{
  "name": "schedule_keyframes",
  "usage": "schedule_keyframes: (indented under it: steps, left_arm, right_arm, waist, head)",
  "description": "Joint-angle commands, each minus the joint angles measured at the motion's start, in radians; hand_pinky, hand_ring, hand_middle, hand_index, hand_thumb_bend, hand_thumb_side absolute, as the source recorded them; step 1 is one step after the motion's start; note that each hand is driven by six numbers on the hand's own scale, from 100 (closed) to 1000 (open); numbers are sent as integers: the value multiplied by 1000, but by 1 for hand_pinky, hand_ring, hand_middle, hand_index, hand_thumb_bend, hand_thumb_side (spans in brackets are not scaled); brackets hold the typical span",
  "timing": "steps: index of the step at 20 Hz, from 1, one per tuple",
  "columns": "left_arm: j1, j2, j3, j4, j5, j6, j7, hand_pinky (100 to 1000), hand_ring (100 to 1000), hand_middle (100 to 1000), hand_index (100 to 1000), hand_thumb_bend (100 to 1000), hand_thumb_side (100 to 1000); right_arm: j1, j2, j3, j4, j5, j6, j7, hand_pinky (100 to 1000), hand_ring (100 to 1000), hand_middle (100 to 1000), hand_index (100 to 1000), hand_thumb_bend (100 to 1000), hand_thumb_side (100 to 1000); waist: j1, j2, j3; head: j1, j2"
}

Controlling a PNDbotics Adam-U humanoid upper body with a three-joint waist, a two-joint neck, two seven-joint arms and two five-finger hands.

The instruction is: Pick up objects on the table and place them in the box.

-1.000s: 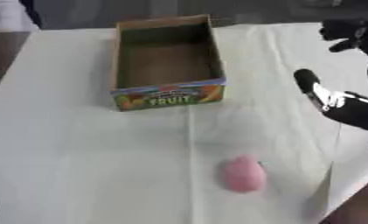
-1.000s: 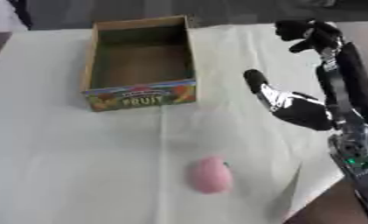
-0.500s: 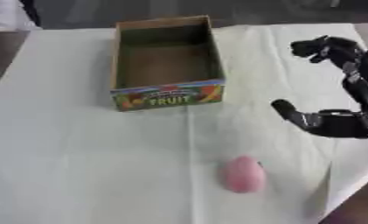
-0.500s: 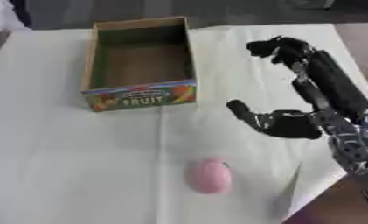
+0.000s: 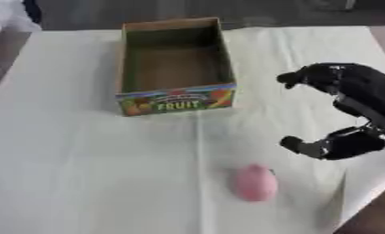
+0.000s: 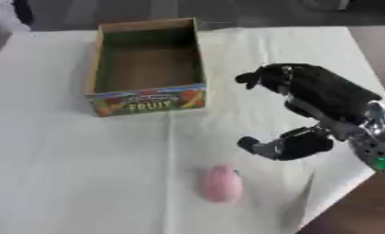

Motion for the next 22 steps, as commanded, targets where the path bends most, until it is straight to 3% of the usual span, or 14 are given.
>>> schedule_keyframes:
  steps: [1,7,12,22]
  left_arm:
    - [-5,25,-3,-19,3,-1,-4,710,657,621,802,100,700]
    - [-7,26,-5,-19,5,0,-8,710,656,621,802,100,696]
    - [-6,25,-7,-19,5,2,-11,710,656,621,802,100,695]
    - [-5,25,-9,-19,6,3,-14,710,656,621,802,100,696]
  right_arm:
    - [-35,-48,-1,-19,-36,11,110,704,783,740,951,476,563]
    - [-67,-47,48,-19,-48,89,183,704,782,717,937,540,632]
    - [-91,-36,101,-19,-35,151,246,714,792,709,925,597,564]
    - [-126,2,181,-19,14,202,339,722,802,701,910,602,462]
  waist:
    - [-2,-21,3]
    - [-5,-19,8]
    - [-7,-17,11]
    - [-10,-17,10]
  head:
    - [-6,-3]
    - [-12,-3]
    - [-20,-1]
    - [-24,3]
